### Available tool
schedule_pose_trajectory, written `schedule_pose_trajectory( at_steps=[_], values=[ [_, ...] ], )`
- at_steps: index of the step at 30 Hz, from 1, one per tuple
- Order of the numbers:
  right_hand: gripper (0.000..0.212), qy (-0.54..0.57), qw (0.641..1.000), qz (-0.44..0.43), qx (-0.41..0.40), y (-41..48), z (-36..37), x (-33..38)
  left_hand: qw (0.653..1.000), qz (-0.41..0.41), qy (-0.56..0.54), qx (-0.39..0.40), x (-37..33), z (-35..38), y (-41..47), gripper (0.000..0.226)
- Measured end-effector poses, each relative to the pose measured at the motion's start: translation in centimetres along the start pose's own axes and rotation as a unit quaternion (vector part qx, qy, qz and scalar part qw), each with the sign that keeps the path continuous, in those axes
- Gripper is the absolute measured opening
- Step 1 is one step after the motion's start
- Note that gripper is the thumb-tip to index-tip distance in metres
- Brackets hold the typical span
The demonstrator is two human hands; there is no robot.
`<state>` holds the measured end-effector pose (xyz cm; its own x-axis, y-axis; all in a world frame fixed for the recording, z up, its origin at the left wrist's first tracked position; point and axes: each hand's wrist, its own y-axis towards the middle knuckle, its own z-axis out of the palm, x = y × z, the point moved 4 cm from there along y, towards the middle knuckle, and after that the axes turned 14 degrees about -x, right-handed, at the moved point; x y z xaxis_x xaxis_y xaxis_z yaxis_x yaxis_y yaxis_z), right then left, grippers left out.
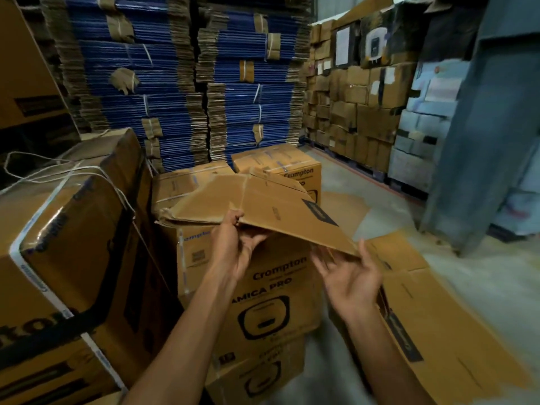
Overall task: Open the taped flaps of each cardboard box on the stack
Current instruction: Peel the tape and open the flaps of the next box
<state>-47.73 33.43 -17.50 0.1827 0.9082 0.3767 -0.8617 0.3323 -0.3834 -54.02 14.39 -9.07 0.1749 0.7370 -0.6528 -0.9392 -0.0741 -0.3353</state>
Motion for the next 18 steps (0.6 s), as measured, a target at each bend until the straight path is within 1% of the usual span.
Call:
schedule_pose_trajectory(
  at_steps=[1,3,5,7,9,12,14,16,18],
  values=[
    [0.076,0.022,1.000,-0.014,-0.014,0.4,-0.2,1.3,1.000,-0.005,-0.003,-0.002,0.5,-0.2,-0.1,0.018],
    [0.060,0.023,0.998,-0.023,-0.051,1.2,-0.4,3.0,1.000,-0.009,-0.003,-0.008,1.6,-0.4,-0.4,0.020],
    [0.047,-0.016,0.993,-0.053,-0.106,1.7,-0.2,4.6,1.000,-0.003,0.003,-0.013,2.9,-0.4,-0.9,0.027],
    [0.037,-0.050,0.984,-0.102,-0.138,1.8,-0.1,6.6,1.000,0.002,0.001,-0.009,4.1,-0.1,-1.4,0.031],
    [0.030,-0.083,0.975,-0.149,-0.140,1.5,0.0,8.7,1.000,-0.005,-0.015,0.000,5.4,0.4,-2.1,0.031],
    [0.025,-0.133,0.960,-0.214,-0.123,0.2,-0.1,12.3,0.998,-0.033,-0.045,0.015,7.5,1.4,-3.3,0.035],
    [0.021,-0.153,0.947,-0.251,-0.132,-0.1,-1.0,15.1,0.996,-0.056,-0.057,0.026,9.7,2.6,-4.2,0.031],
    [0.020,-0.160,0.937,-0.275,-0.148,-0.1,-2.5,18.0,0.995,-0.075,-0.058,0.033,12.3,3.9,-5.2,0.028],
    [0.019,-0.145,0.933,-0.289,-0.160,0.3,-4.5,20.9,0.992,-0.096,-0.060,0.047,15.3,5.5,-6.1,0.031]
  ],
)
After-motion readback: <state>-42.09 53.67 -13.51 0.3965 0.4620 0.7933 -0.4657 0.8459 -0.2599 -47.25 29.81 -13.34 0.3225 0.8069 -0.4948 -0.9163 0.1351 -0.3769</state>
